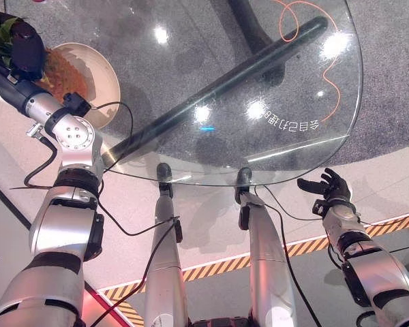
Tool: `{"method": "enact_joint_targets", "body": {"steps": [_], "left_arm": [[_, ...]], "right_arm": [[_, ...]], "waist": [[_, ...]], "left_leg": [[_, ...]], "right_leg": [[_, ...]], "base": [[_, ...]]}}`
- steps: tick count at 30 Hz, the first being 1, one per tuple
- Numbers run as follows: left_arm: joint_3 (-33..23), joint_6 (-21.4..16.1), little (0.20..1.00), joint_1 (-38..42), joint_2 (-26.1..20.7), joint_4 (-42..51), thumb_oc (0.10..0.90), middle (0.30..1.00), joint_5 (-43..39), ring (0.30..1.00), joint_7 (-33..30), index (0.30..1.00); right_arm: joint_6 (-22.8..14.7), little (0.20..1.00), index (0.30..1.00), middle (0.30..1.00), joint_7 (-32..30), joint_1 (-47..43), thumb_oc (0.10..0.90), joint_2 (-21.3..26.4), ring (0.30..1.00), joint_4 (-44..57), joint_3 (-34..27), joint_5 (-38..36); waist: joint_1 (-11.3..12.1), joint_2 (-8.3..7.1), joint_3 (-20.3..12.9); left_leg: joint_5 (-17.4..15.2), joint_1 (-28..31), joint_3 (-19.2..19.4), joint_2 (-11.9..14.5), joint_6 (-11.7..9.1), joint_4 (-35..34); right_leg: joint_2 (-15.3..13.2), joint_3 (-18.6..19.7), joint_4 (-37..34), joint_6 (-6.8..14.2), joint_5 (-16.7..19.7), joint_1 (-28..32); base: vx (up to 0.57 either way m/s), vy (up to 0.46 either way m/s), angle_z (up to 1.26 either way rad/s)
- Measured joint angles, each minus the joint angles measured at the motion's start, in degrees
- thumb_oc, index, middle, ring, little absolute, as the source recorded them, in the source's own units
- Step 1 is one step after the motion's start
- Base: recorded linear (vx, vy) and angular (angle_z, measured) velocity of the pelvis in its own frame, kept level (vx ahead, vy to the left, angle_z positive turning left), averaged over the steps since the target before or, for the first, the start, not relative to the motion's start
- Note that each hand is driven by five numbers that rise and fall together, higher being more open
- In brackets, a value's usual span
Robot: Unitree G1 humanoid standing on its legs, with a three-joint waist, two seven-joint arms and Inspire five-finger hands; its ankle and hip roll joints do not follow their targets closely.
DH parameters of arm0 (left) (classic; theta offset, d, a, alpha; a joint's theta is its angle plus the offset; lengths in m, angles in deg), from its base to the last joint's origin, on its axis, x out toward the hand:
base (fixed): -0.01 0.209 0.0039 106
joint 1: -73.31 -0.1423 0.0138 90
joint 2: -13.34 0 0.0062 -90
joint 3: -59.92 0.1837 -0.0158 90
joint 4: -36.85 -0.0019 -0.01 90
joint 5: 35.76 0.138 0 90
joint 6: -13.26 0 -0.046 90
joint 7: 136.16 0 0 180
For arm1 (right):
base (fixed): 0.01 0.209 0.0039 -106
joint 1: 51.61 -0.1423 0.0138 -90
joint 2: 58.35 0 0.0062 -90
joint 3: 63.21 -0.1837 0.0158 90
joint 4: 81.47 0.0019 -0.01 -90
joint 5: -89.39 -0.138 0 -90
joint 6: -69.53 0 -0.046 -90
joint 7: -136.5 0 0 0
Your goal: Pick up the fruit to the plate
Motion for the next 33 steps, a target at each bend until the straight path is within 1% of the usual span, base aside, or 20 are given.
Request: {"method": "enact_joint_targets", "body": {"steps": [6,14,17,19,21,22,23,29,31,32,33], "left_arm": [[-0.02,-0.03,0.513,0.0,-0.01,0.0,0.413,0.568,-0.12,0.568,0.1,0.568],[-0.08,-0.21,0.529,-0.06,-0.06,0.02,0.429,0.582,-0.21,0.582,0.98,0.582],[-0.09,-0.21,0.549,-0.14,-0.06,0.14,0.449,0.599,-0.01,0.599,0.94,0.599],[-0.13,-0.22,0.601,-0.31,-0.05,0.24,0.501,0.644,0.18,0.644,0.96,0.644],[-0.14,-0.22,0.612,-0.41,-0.05,0.34,0.512,0.653,0.28,0.653,0.99,0.653],[-0.14,-0.21,0.642,-0.46,-0.04,0.34,0.542,0.679,0.37,0.679,1.01,0.679],[-0.14,-0.21,0.636,-0.58,-0.02,0.35,0.536,0.674,0.43,0.674,1.02,0.674],[-0.49,-0.22,0.661,-1.37,-0.02,0.4,0.561,0.695,0.42,0.695,1.08,0.695],[-0.61,-0.22,0.752,-1.39,-0.02,0.41,0.652,0.773,0.35,0.773,1.11,0.773],[-0.61,-0.22,0.851,-1.43,-0.02,0.44,0.751,0.858,0.36,0.858,1.11,0.858],[-0.61,-0.23,0.9,-1.48,-0.02,0.46,0.8,0.9,0.36,0.9,1.11,0.9]], "right_arm": [[0.0,0.9,0.9,0.9,0.0,-0.01,0.8,0.0,0.9,0.0,0.01,0.0],[-0.02,0.9,0.9,0.9,-0.01,-0.02,0.8,0.0,0.9,0.0,0.02,0.0],[-0.04,0.9,0.9,0.9,-0.03,0.0,0.8,-0.01,0.9,0.0,0.02,0.0],[-0.07,0.9,0.9,0.9,-0.04,0.02,0.8,-0.01,0.9,0.0,0.02,0.0],[-0.07,0.9,0.9,0.9,-0.04,0.02,0.8,-0.01,0.9,0.02,0.02,0.0],[-0.07,0.9,0.9,0.9,-0.05,0.01,0.8,-0.01,0.9,0.04,0.02,0.0],[-0.07,0.9,0.9,0.9,-0.05,0.02,0.8,-0.01,0.9,0.05,0.02,0.0],[-0.07,0.9,0.9,0.9,-0.05,0.02,0.8,-0.01,0.9,0.05,0.01,0.0],[-0.07,0.9,0.9,0.9,-0.06,-0.01,0.8,-0.01,0.9,0.06,0.01,0.0],[-0.07,0.9,0.9,0.9,-0.05,0.0,0.8,-0.02,0.9,0.07,0.01,0.0],[-0.07,0.9,0.9,0.9,-0.06,0.0,0.8,-0.02,0.9,0.07,0.01,0.0]], "waist": [[0.08,0.0,0.0],[0.22,0.0,0.0],[0.3,0.0,0.0],[0.54,0.0,0.0],[0.72,0.0,0.0],[0.82,0.0,0.0],[1.03,0.0,0.0],[1.75,0.0,0.0],[1.85,0.0,0.0],[1.85,0.0,0.0],[1.84,0.0,0.0]], "left_leg": [[0.0,-0.02,-0.01,0.0,0.0,-0.03],[0.02,-0.03,-0.04,0.0,0.0,-0.12],[0.01,-0.05,-0.06,0.01,0.0,-0.14],[0.02,-0.03,-0.08,0.01,-0.01,-0.17],[0.03,-0.04,-0.11,0.01,-0.01,-0.15],[0.03,-0.03,-0.14,0.01,-0.02,-0.14],[0.05,-0.03,-0.18,0.01,-0.04,-0.15],[0.06,0.05,-0.37,0.03,-0.05,-0.04],[0.07,0.05,-0.5,0.02,-0.06,-0.01],[0.07,0.06,-0.57,0.02,-0.06,0.02],[0.08,0.08,-0.6,0.02,-0.07,0.01]], "right_leg": [[0.0,-0.02,-0.01,0.01,-0.01,0.0],[0.0,-0.07,-0.02,0.03,-0.03,-0.01],[0.0,-0.11,-0.01,0.11,-0.11,-0.01],[0.0,-0.13,-0.01,0.11,-0.1,0.01],[0.0,-0.17,0.0,0.11,-0.1,0.02],[0.0,-0.19,0.0,0.11,-0.11,0.04],[0.0,-0.22,0.02,0.1,-0.1,0.06],[0.0,-0.38,0.11,0.09,-0.1,0.24],[0.0,-0.5,0.1,0.08,-0.1,0.34],[-0.01,-0.56,0.08,0.09,-0.11,0.41],[0.0,-0.59,0.08,0.08,-0.11,0.44]], "base": [[0.0,0.0,0.0],[0.0,0.0,0.0],[0.0,0.0,0.0],[0.0,0.0,0.0],[0.0,0.0,0.0],[0.0,0.0,0.0],[0.0,0.0,0.0],[0.0,0.0,0.0],[0.0,0.0,0.0],[0.0,0.0,0.0],[0.0,0.0,0.0]]}}
